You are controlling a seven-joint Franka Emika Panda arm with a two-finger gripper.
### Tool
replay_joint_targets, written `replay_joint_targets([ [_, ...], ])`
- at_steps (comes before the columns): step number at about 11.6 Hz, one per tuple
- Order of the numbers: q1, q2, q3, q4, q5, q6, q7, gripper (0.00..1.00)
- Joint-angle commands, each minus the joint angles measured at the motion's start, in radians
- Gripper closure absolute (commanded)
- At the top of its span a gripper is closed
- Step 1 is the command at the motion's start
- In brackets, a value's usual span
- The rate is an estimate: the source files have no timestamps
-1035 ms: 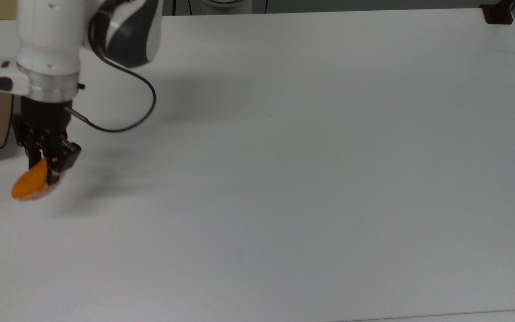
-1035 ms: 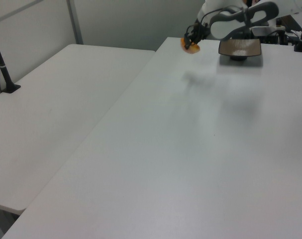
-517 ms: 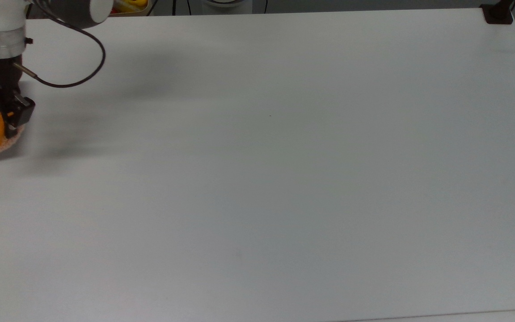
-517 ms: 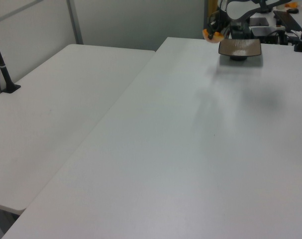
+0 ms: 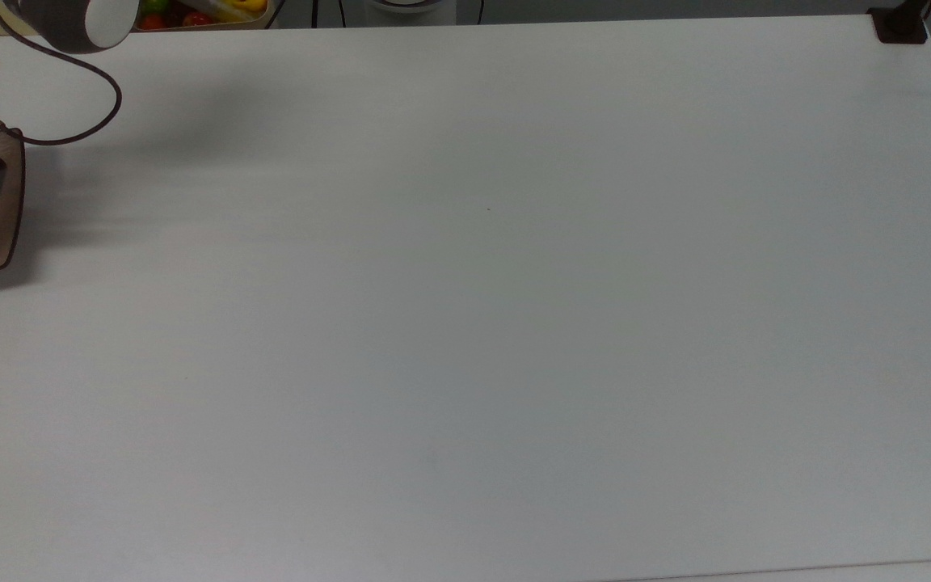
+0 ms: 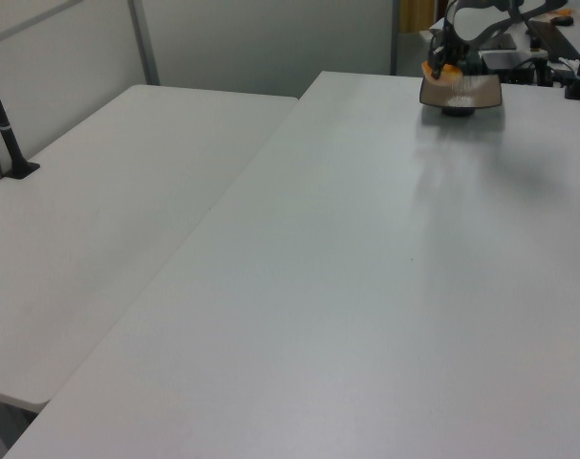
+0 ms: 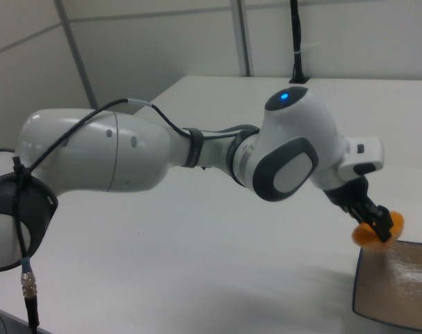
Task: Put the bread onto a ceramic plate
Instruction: 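Carry the held roll over to the brown square plate, then lower the roll onto the plate and open the gripper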
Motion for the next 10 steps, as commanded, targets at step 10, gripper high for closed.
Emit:
replay_joint_targets([
  [10,0.017,-0.018,-0.01,0.008,0.0,-0.005,-0.02,0.05],
])
